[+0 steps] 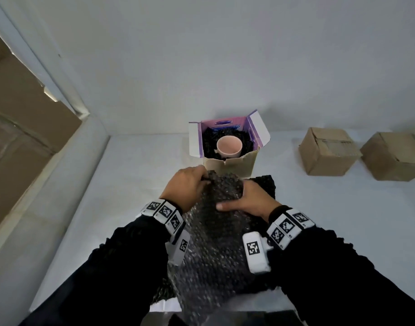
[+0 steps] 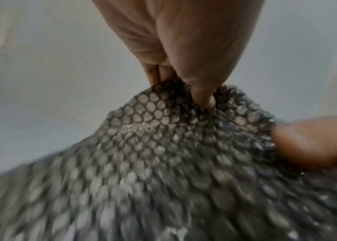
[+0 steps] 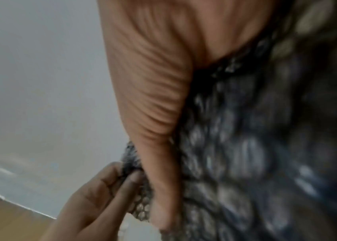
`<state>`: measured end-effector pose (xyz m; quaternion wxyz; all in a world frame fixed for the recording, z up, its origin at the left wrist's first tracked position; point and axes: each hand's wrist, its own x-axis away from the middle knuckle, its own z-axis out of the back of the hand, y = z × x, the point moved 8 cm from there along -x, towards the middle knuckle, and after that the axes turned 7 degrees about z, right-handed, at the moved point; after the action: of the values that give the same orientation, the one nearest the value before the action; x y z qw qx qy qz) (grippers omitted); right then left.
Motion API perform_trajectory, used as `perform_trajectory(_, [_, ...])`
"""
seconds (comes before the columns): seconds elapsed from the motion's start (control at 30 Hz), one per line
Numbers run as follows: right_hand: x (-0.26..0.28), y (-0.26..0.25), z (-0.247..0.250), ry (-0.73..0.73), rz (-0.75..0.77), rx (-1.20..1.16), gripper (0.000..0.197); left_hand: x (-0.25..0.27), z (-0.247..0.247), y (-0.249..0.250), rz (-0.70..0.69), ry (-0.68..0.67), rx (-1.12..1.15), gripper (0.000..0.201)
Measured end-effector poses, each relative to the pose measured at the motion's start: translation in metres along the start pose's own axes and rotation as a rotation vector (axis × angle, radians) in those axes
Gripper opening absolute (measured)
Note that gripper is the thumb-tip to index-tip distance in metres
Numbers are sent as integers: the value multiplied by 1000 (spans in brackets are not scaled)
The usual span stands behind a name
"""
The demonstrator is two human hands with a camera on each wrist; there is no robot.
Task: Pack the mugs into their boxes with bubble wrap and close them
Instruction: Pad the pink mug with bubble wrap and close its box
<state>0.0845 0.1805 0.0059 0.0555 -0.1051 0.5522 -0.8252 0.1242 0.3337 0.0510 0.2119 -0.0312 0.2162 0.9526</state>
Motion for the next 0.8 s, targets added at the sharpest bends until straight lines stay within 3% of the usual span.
perform_trajectory(0.07, [1,8,-5,-119,-60,149,37,-1,11,-1,30,30,80,16])
perform_trajectory(0.2, [-3,-1,10,-94,-52,158,36,0,35,16,-115,104,200,34])
perform_trajectory(0.37, [-14,-42,40,-11,53,161,21,-2,54,24,-177,156,143,28])
perform_trajectory(0.5, [-14,-60,65,11,144,284,14,-6,45,23,-185,5,-163,81])
perform_trajectory(0.57, [-7,-69,65,-119,168,382,34,-10,39,26,-181,-64,-343,71])
perform_trajectory(0.67, [-5,-69,63,-289,200,794,64,-16,33,33,-142,-107,-535,38])
perform_trajectory(0.73, [-9,-63,71,-269,183,902,62,-20,35,37,-108,-113,-539,32])
perform_trajectory(0.8, [-12,-57,83,-244,158,812,49,-23,37,43,-142,-91,-468,28])
